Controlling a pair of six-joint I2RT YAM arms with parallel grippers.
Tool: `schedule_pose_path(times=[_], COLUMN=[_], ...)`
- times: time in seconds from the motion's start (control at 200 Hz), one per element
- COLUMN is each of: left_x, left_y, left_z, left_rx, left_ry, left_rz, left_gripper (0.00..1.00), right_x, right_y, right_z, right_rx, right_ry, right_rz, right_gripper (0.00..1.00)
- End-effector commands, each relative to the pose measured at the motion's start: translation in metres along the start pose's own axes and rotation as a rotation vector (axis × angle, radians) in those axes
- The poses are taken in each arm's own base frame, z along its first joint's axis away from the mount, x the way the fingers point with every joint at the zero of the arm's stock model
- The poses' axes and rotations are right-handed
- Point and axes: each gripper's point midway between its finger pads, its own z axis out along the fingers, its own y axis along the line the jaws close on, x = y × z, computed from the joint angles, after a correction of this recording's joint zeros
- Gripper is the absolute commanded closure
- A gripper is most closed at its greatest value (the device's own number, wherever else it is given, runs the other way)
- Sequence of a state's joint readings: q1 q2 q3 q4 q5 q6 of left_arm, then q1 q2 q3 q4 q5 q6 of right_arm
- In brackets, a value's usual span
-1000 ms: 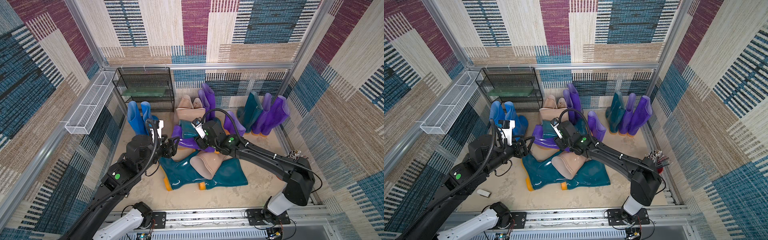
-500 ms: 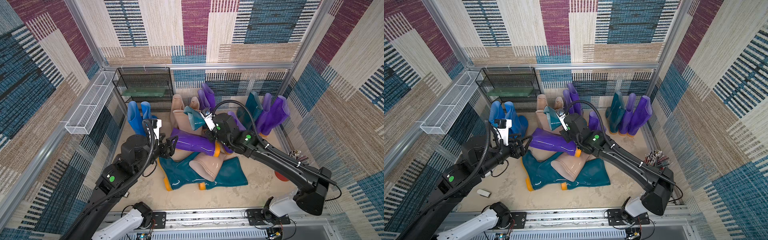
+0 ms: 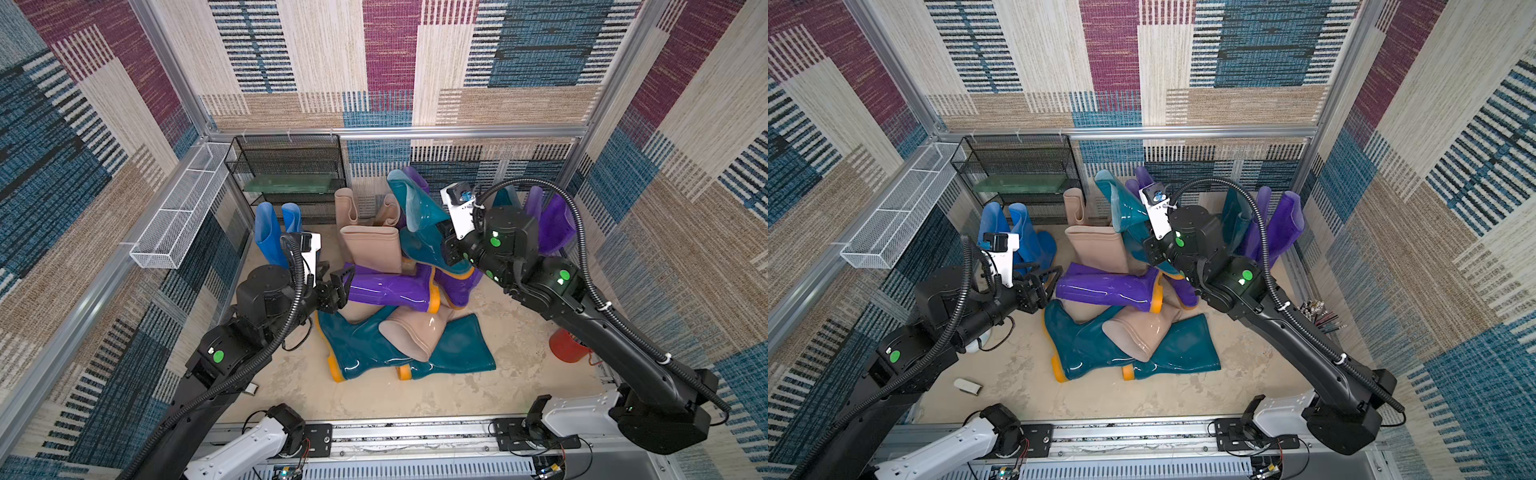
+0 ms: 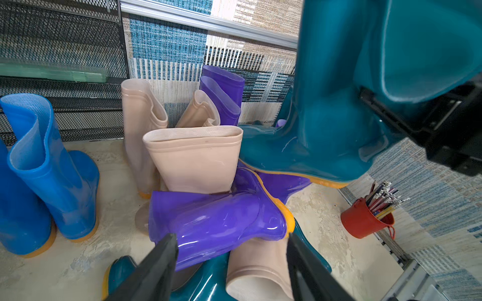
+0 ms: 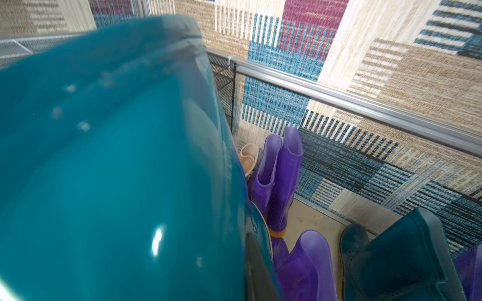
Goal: Match and arrange rain boots in pairs
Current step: Pick up the rain boot from the rain pile shoes, then pair a pair of rain boots at the corner of the board.
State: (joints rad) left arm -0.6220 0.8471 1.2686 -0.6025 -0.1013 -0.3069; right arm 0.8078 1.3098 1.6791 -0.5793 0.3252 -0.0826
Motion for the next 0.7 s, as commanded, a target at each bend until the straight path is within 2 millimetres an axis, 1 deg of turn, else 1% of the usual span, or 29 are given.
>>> schedule_pose_path(times=[0.0,0.055,0.195,0.26,0.346,0.391,0.461,0.561,0.626,0.691], left_x=[-0.006,-0.008,-0.014,-0.017,-0.021,-0.022,-0.022,-0.021,-0.022,-0.022], left_y=[0.003,0.002,0.000,-0.002,-0.005,-0.005,-0.004,-0.004,-0.003,-0.003], left_z=[-0.004,-0.004,0.003,0.007,0.014,0.019,0.028,0.040,0.046,0.053], left_rx=[-0.018,-0.019,-0.020,-0.018,-0.018,-0.022,-0.024,-0.017,-0.016,-0.010], left_ry=[-0.021,-0.024,-0.021,-0.019,-0.009,0.002,0.015,0.032,0.037,0.043], left_rz=[0.027,0.034,0.055,0.067,0.090,0.097,0.098,0.088,0.081,0.076], left_gripper=[0.32,0.32,0.32,0.32,0.33,0.33,0.33,0.33,0.33,0.33], right_x=[-0.046,-0.060,-0.087,-0.094,-0.098,-0.097,-0.093,-0.084,-0.074,-0.063], right_y=[-0.021,-0.033,-0.077,-0.100,-0.126,-0.138,-0.158,-0.189,-0.208,-0.222], right_z=[-0.019,-0.028,-0.043,-0.044,-0.038,-0.031,-0.015,0.013,0.034,0.057], right_rx=[0.041,0.067,0.191,0.252,0.312,0.339,0.361,0.382,0.389,0.364], right_ry=[-0.141,-0.172,-0.245,-0.266,-0.283,-0.294,-0.293,-0.278,-0.255,-0.226], right_rz=[0.110,0.156,0.252,0.284,0.312,0.316,0.328,0.355,0.372,0.381], right_gripper=[1.00,1.00,1.00,1.00,1.00,1.00,1.00,1.00,1.00,1.00])
